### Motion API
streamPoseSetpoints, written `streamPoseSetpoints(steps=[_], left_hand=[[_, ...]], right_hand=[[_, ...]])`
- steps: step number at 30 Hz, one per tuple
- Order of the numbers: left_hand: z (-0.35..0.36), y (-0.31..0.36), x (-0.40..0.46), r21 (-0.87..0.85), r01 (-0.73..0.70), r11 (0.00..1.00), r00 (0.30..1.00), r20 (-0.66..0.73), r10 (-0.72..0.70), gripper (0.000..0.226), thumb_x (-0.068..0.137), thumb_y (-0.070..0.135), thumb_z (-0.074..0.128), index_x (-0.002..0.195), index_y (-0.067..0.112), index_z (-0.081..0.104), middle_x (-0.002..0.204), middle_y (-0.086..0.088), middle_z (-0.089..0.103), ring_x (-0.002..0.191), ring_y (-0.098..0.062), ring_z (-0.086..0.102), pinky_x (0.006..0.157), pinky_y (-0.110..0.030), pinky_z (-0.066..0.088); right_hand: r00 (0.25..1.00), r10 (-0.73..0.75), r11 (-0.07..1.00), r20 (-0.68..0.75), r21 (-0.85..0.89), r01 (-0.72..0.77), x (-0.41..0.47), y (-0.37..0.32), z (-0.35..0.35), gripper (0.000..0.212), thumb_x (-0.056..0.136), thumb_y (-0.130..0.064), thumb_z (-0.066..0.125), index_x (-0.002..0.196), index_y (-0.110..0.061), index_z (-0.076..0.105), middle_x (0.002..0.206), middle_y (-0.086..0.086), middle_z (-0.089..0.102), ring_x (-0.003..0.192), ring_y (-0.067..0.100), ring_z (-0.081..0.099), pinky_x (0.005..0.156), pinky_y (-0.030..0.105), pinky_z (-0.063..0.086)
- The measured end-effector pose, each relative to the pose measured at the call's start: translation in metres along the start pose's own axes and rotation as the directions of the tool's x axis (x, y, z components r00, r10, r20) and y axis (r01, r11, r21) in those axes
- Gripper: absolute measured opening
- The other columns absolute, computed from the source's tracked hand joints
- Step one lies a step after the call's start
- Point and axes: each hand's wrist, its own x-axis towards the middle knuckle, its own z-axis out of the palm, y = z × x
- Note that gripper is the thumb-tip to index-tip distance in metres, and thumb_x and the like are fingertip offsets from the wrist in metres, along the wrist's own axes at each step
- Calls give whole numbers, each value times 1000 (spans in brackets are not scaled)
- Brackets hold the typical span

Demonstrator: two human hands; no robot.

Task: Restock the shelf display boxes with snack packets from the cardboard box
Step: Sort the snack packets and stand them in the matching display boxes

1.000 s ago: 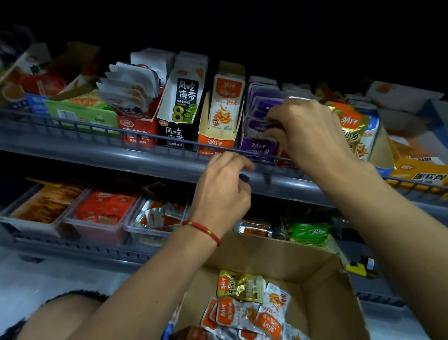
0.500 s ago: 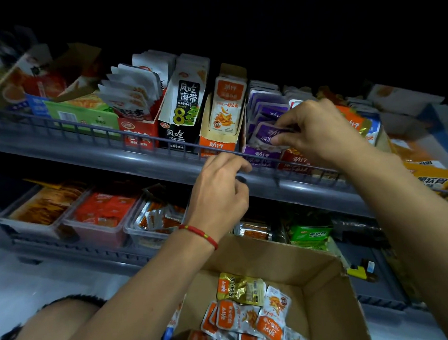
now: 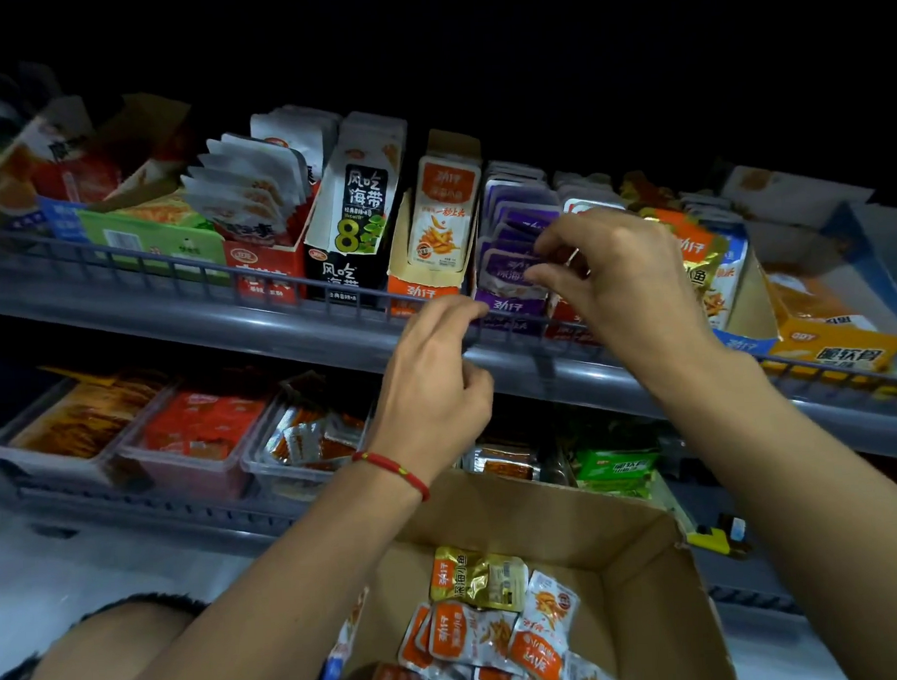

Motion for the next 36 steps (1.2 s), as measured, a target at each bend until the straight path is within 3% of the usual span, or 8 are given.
streamPoseSetpoints(steps=[6, 10, 13, 16, 21, 26, 31, 36], left_hand=[[1, -4, -25, 54, 16, 998, 999, 42, -19, 26, 82, -3, 60, 94, 21, 60, 98, 10, 55, 90, -4, 53, 79, -17, 48], [5, -10, -48, 220, 101, 970, 913, 368, -178, 17, 86, 9, 61, 89, 24, 66, 88, 13, 60, 83, -6, 56, 74, -24, 47], [27, -29, -71, 336, 135, 932, 661, 670, -337, 17, 91, 10, 58, 96, 22, 69, 97, 8, 66, 95, -10, 62, 87, -27, 52], [43, -51, -98, 467, 128, 875, 379, 792, -479, 22, 94, 13, 60, 115, 15, 66, 112, -5, 65, 108, -22, 63, 96, -34, 52], [73, -81, -138, 559, -137, 818, 106, 829, -549, 6, 90, 18, 62, 92, 19, 57, 85, -8, 56, 77, -23, 56, 82, -37, 54], [104, -107, -158, 487, -279, 828, 180, 873, -453, 63, 83, 36, 77, 138, 20, 50, 138, -8, 52, 122, -28, 54, 98, -37, 49], [119, -118, -161, 404, -448, 797, 253, 913, -320, 57, 83, 33, 76, 134, 22, 52, 126, -6, 58, 112, -29, 58, 84, -40, 54], [109, -104, -137, 382, -307, 872, 261, 915, -309, 17, 83, 24, 67, 100, 22, 71, 97, -1, 72, 92, -25, 66, 73, -34, 55]], right_hand=[[988, 152, 977, -15, 152, -148, -61, 1, -17, 7, 97, -23, 66, 102, -20, 68, 88, -12, 62, 68, -5, 53, 65, 13, 42], [881, 189, 959, 433, 111, -260, -134, 15, 8, 6, 95, -30, 63, 98, -30, 68, 81, -14, 68, 70, 3, 63, 64, 30, 54], [581, 109, 979, 806, 13, -202, -180, 18, 32, 17, 97, -37, 59, 109, -30, 69, 96, -10, 72, 90, 13, 69, 78, 34, 56], [267, 26, 989, 963, 14, -146, -207, 8, 49, 31, 97, -46, 58, 125, -32, 63, 109, -6, 68, 104, 20, 63, 86, 34, 52], [45, -56, 993, 997, 60, -99, -226, 1, 62, 45, 101, -41, 58, 143, -26, 52, 134, 3, 59, 119, 25, 57, 94, 35, 48], [86, -58, 991, 995, 68, -117, -221, 5, 58, 47, 101, -44, 57, 144, -26, 50, 133, 1, 58, 117, 25, 58, 96, 39, 50], [122, -58, 990, 991, 73, -124, -218, 9, 56, 46, 101, -44, 57, 143, -26, 50, 129, 4, 61, 114, 26, 59, 94, 41, 51], [123, -45, 985, 991, 64, -159, -219, 12, 55, 48, 101, -47, 55, 144, -29, 49, 129, 4, 60, 116, 26, 59, 96, 41, 50]])
